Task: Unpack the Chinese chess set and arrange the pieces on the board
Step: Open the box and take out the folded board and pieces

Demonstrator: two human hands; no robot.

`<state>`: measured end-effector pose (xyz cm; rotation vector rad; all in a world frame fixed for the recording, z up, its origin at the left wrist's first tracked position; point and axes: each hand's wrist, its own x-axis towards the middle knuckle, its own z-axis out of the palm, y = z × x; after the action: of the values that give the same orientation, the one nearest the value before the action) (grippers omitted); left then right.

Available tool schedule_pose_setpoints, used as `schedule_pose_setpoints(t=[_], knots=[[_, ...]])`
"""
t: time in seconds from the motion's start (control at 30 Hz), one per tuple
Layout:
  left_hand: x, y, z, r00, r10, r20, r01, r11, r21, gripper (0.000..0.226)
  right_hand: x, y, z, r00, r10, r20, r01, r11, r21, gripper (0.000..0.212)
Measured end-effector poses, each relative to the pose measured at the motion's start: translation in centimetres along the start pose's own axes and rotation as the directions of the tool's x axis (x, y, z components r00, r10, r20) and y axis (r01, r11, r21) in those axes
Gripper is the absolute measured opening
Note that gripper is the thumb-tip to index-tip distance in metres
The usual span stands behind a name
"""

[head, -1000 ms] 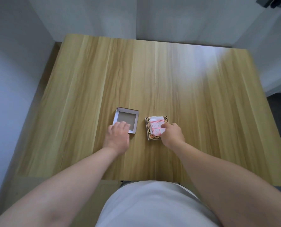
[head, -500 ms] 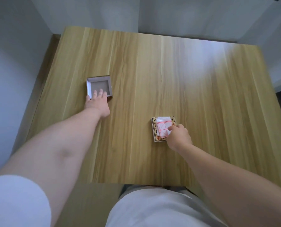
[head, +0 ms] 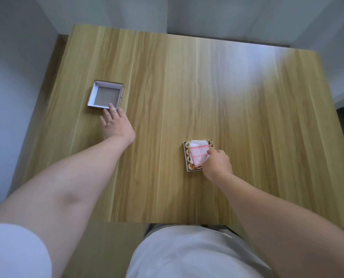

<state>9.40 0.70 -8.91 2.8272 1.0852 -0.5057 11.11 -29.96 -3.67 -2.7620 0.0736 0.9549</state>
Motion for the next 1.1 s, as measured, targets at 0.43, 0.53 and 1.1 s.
schedule_pose_setpoints(t=[0.43,0.53,1.1], knots=[[-13.6,11.1,4.8,0.907,0.176,0.383,0.170,0.678,-0.715,0.031,-0.3,-1.0,0.6,0.995,0.100,0.024,-0.102,0.938,0.330,0.041],[-13.6,10.6,4.9,0.917,0.152,0.369,0.180,0.668,-0.722,0.020,-0.8,-1.3,1.1,0.997,0.045,0.057,-0.063,0.925,0.373,0.044],[-4.0,-6.4,0.9,0.895,-0.375,0.241,0.441,0.658,-0.610,0.029,0.0,-1.3,2.0,0.999,0.044,-0.018,-0.037,0.958,0.283,0.051]])
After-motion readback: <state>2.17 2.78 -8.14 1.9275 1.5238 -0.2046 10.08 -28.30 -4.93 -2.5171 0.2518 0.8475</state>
